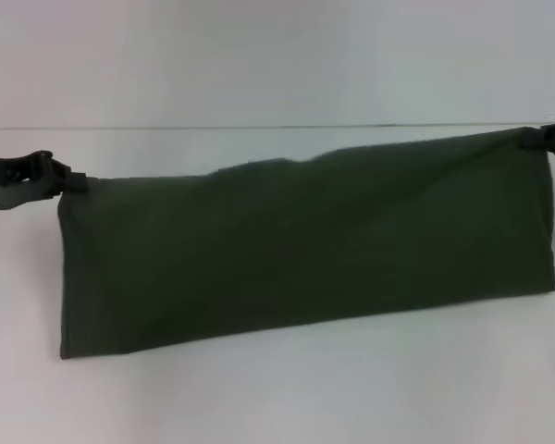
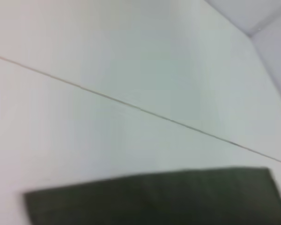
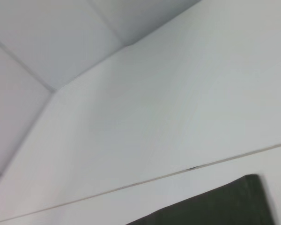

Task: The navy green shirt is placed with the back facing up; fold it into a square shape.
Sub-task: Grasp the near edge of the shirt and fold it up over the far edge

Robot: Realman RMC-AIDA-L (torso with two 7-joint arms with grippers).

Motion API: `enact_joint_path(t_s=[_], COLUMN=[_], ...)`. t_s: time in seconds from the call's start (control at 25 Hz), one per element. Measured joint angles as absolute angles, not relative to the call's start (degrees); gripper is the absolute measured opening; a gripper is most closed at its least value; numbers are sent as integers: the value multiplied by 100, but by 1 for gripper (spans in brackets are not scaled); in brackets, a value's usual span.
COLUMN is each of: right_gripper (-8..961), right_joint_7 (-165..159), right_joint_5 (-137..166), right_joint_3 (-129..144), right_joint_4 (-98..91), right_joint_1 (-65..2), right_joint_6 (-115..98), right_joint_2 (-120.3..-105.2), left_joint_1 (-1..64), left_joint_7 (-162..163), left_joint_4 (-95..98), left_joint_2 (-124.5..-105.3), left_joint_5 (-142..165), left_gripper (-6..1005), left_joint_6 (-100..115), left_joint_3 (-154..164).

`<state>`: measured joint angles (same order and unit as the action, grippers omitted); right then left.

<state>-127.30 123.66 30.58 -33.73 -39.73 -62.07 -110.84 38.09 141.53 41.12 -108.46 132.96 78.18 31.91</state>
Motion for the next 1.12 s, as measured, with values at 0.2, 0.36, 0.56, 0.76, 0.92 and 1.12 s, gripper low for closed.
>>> enact_joint_path(t_s=[0.2, 0.36, 0.56, 0.76, 0.92, 1.12], right_gripper=[43, 44, 46, 47, 49, 50], right_joint_7=[-12751, -12772, -12782, -12780, -12747, -12776], right_joint_5=[12392, 12408, 12410, 12398, 12410, 12411], right_joint_3=[3537, 3948, 4123, 4136, 4248, 4536], right_joint_4=[-3346, -3330, -3318, -3252, -3004, -2812], right_joint_1=[-4184, -4366, -4501, -4597, -4729, -4834], right_joint_6=[-5082, -4494, -4036, -3623, -3258, -2831], right_joint_2=[-11370, -11512, -11648, -11725, -11729, -11738], left_joint_1=[3788, 3785, 3785, 3854, 3950, 3993], left_joint_7=[14240, 14313, 14311, 14327, 14323, 14355], left_joint_4=[4064, 4051, 4061, 4083, 3971, 3912], left_joint_2=[-11050, -11173, -11202, -11209, -11216, -11239], left_joint_5=[13377, 13473, 13473, 13476, 13510, 13520], left_gripper=[13, 21, 34, 48, 58, 72], left_joint_6=[7020, 6552, 6315, 6096, 5865, 5622], left_joint_3=[3314, 3385, 3374, 3382, 3446, 3608])
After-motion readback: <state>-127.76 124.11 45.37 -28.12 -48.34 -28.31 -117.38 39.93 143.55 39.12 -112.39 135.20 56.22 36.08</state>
